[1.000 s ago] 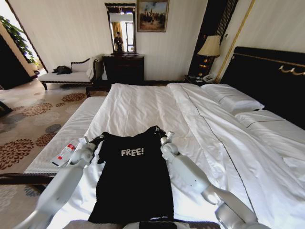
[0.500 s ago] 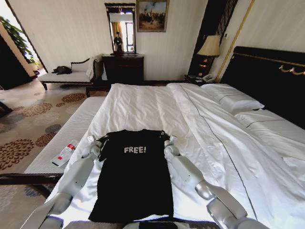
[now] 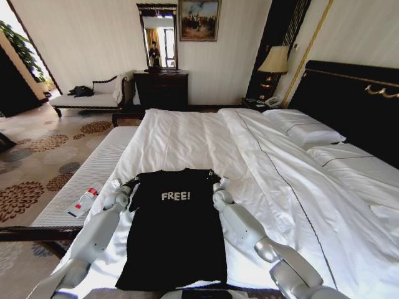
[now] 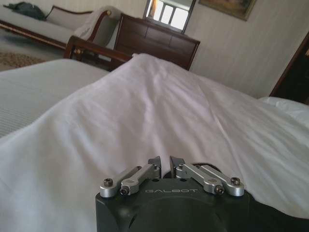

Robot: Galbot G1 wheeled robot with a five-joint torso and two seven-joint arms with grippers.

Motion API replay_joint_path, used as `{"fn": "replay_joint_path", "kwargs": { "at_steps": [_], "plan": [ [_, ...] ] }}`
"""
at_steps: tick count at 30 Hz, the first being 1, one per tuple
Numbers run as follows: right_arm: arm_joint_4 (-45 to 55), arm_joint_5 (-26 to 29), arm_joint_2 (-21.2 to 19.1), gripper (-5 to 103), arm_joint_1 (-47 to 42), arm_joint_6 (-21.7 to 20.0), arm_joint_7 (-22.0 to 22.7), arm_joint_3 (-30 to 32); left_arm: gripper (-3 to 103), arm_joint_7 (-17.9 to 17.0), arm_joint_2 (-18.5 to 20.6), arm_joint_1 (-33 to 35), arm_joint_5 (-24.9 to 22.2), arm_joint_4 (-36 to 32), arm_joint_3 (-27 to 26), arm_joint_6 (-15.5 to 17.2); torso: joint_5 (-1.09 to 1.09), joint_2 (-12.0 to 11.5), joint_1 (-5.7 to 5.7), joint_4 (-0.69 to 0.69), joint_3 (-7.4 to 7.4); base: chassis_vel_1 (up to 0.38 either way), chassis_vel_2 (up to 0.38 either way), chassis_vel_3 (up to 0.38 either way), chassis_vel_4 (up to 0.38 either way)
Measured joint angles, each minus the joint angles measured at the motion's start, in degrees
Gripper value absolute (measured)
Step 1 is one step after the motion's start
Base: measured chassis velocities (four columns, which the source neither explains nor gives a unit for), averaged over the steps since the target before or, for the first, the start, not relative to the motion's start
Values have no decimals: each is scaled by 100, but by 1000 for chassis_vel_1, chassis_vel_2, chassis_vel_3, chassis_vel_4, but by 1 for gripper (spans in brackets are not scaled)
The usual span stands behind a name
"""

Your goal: Fold the clothes on the bed.

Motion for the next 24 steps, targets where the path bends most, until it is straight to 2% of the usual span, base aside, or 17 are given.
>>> {"fn": "replay_joint_path", "kwargs": {
  "at_steps": [1,2,4,6,7,9,11,12,13,14,15,16,17,19,21,22,24],
  "plan": [
    [288,26,-45,20,-110,4,-4,79,20,20,40,155,23,-172,-137,-25,0,0,0,1,0,0,0,0,0],
    [288,26,-45,20,-110,4,-4,79,20,20,40,155,23,-172,-137,-25,0,0,0,1,0,0,0,0,0],
    [829,81,-157,24,-368,7,-6,296,25,48,122,503,105,-490,-464,-74,0,0,0,1,0,0,0,0,0],
    [1363,145,-316,36,-718,21,32,578,36,68,183,976,207,-812,-938,-143,-1,0,-1,2,-1,0,0,0,0],
    [1363,145,-316,36,-718,21,32,578,36,68,183,976,207,-812,-938,-143,-1,0,-1,2,-1,0,0,0,0],
    [1982,426,-597,46,-1321,14,121,947,46,61,195,1551,177,-1237,-1703,-193,-1,0,-1,1,0,0,0,0,0],
    [2429,671,-810,57,-1731,-62,207,1205,57,43,165,1927,64,-1553,-2188,-216,4,0,0,0,0,0,0,0,0],
    [2429,671,-810,57,-1731,-62,207,1205,57,43,165,1927,64,-1553,-2188,-216,4,0,0,0,0,0,0,0,0],
    [2722,832,-934,57,-1977,-137,294,1358,57,14,131,2160,-41,-1757,-2447,-224,0,1,-1,0,-1,0,0,0,0],
    [3110,1044,-1038,68,-2310,-261,480,1547,68,-57,71,2483,-170,-2070,-2733,-235,-2,1,-2,-3,-2,0,0,0,0],
    [3393,1215,-1053,68,-2575,-368,656,1679,68,-96,-20,2840,-219,-2438,-2970,-241,0,1,-2,-2,-2,0,0,0,0],
    [3393,1215,-1053,68,-2575,-368,656,1679,68,-96,-20,2840,-219,-2438,-2970,-241,0,1,-2,-2,-2,0,0,0,0],
    [3565,1333,-1030,73,-2740,-438,769,1758,74,-98,-85,3066,-190,-2663,-3104,-252,0,1,-2,-1,-2,0,0,0,0],
    [3970,1643,-844,84,-3130,-604,1049,1911,85,-13,-330,3540,138,-3226,-3451,-354,0,1,-2,1,-2,0,0,0,0],
    [4052,1715,-778,84,-3224,-648,1127,1932,85,16,-407,3647,262,-3357,-3533,-402,1,2,-2,2,-2,0,0,0,0],
    [4222,1856,-595,95,-3452,-753,1298,1966,94,113,-622,3884,577,-3643,-3689,-557,1,2,-2,2,-1,0,0,0,0],
    [4315,1946,-375,98,-3660,-825,1389,1999,98,190,-851,4115,856,-3905,-3784,-702,1,2,-2,1,-1,0,0,0,0]
  ]
}}
